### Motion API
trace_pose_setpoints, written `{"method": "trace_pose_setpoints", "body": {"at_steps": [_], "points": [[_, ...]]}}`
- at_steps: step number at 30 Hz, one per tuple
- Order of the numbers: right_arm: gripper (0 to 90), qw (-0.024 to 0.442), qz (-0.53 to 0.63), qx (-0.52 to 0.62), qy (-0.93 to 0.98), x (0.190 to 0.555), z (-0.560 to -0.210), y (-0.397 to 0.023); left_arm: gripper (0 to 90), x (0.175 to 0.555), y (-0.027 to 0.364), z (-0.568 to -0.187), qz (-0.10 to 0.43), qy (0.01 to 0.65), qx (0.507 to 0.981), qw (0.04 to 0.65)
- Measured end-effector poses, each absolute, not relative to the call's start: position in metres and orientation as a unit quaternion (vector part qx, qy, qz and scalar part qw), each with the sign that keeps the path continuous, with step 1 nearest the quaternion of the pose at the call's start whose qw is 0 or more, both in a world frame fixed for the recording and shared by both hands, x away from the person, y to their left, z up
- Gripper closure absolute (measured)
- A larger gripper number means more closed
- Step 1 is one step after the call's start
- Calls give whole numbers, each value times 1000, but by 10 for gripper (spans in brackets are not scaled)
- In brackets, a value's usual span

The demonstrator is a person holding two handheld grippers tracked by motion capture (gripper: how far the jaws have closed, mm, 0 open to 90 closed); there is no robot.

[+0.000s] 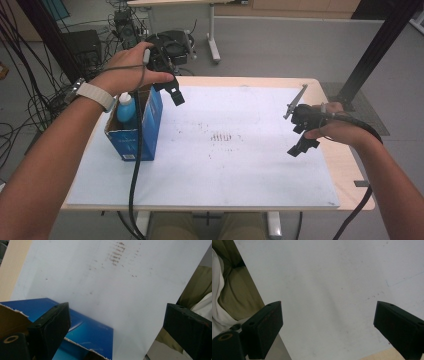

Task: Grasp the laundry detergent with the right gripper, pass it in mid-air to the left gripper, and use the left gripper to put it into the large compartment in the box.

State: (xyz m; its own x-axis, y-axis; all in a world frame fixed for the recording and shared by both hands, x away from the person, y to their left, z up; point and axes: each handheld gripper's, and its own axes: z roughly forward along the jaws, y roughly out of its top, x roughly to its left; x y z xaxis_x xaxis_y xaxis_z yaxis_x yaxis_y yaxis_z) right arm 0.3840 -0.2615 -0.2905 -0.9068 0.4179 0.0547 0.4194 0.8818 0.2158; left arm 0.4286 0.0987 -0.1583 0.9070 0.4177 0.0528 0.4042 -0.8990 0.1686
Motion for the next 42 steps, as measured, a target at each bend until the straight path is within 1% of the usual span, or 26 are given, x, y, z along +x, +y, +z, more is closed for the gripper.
{"method": "trace_pose_setpoints", "body": {"at_steps": [10,17,34,42], "points": [[87,5,-109,-223,-969,381,-292,-264,79,423,85,-169,43,177,981,71],[86,6,-110,-226,-968,379,-293,-266,79,421,83,-176,41,169,982,78],[86,5,-111,-231,-967,378,-294,-267,78,417,71,-205,30,147,987,60],[85,6,-112,-231,-966,381,-295,-268,79,417,66,-208,26,139,988,58]]}}
